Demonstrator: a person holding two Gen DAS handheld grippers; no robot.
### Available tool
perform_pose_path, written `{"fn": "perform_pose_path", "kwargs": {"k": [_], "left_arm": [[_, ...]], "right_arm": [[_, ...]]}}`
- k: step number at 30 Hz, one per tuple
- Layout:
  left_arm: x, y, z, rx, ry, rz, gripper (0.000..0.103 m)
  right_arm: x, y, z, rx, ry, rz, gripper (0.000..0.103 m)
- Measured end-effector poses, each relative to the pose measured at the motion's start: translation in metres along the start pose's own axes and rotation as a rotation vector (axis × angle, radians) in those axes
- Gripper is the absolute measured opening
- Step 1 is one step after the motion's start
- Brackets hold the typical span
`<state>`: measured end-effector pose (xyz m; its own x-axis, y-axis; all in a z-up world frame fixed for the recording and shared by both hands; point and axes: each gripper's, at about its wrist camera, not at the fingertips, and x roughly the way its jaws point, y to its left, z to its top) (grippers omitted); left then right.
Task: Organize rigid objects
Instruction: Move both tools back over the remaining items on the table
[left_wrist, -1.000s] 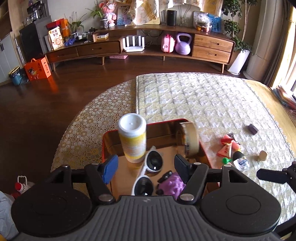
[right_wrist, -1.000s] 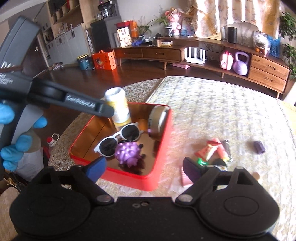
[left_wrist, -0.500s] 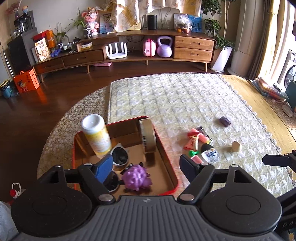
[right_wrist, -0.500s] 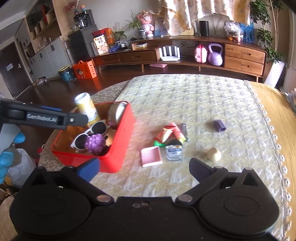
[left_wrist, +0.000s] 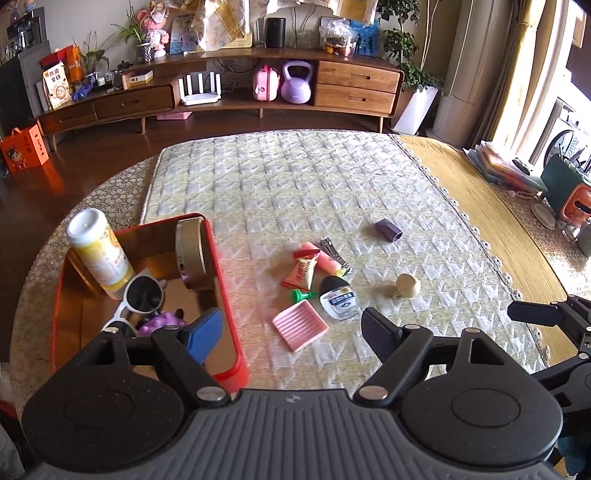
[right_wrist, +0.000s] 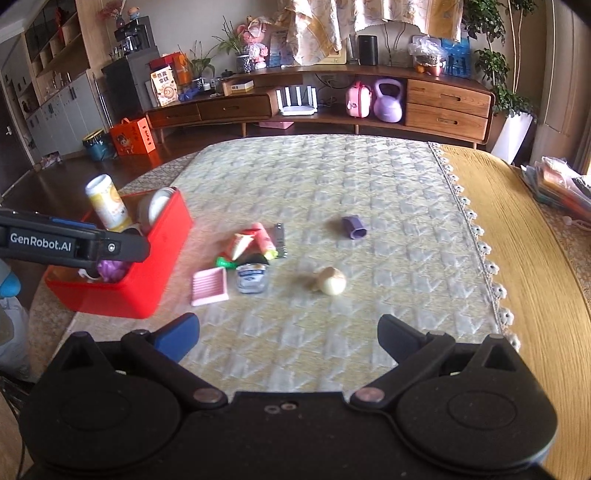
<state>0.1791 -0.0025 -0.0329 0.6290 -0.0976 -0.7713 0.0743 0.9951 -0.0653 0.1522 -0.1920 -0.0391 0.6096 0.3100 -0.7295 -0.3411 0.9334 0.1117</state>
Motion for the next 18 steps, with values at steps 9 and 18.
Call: {"fn": "perform_pose_path", "kwargs": {"k": [9, 18], "left_arm": [[0.034, -0.028, 0.003, -0.031, 0.029, 0.010, 0.082], [0.068, -0.044, 0.003, -0.030, 0.048, 0.013, 0.082]], "right_arm": [[0.020, -0.017, -0.002, -0.090, 0.016, -0.018, 0.103], [0.045, -0.037, 0.000, -0.083, 0.023, 0.006, 0.097]]}}
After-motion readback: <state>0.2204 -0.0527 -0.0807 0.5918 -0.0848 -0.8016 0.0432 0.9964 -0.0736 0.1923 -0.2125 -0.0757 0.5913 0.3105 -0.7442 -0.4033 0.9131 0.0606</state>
